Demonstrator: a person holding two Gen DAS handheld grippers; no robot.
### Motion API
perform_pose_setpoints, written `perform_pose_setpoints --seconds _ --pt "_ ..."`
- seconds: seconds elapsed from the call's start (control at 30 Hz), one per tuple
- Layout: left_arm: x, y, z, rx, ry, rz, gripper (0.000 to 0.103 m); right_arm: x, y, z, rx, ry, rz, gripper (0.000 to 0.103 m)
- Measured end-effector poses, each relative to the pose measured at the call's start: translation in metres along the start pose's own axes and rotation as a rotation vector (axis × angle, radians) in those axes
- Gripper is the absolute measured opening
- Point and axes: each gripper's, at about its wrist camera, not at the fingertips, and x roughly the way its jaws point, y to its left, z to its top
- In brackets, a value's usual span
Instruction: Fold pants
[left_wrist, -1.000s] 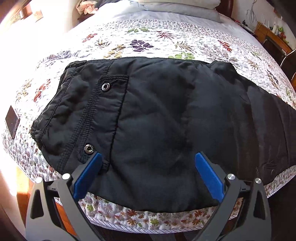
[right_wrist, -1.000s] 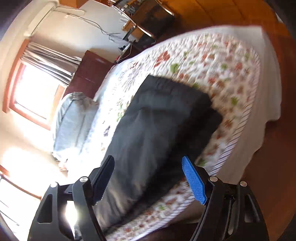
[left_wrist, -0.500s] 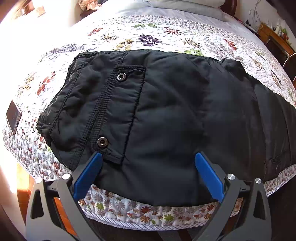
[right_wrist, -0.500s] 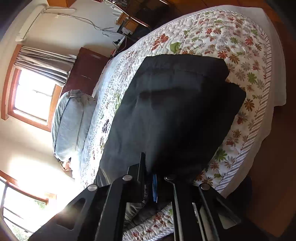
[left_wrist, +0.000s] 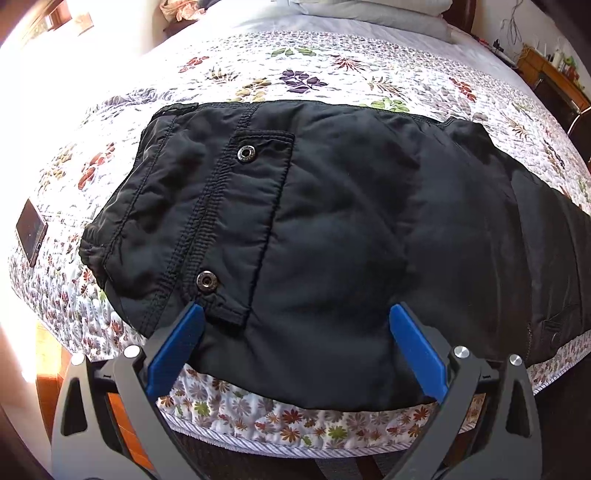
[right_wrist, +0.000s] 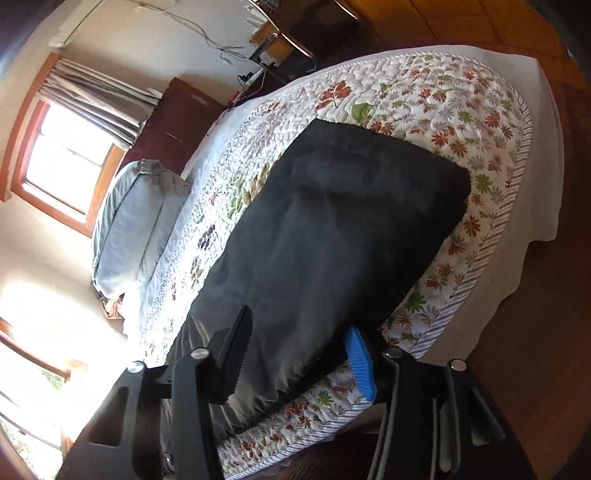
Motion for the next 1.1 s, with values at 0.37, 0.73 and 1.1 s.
perform_pose_setpoints --seconds 0.37,0.73,1.1 --pt "-0.018 0.011 -0.01 -0.086 -0.029 -0.032 0.1 -0.02 -0.064 -0.004 0.245 -0.054 0.143 0.066" --pt "-0.036 0.03 -0.028 -0.172 -0.033 -0.036 0.1 0.007 -0.084 -0.01 0.285 -0.061 0.223 0.074" --pt "-0.032 0.081 -0.056 -0.4 0.026 -0.081 0.1 0.027 -0.083 0.002 0.307 -0.11 0.275 0.071"
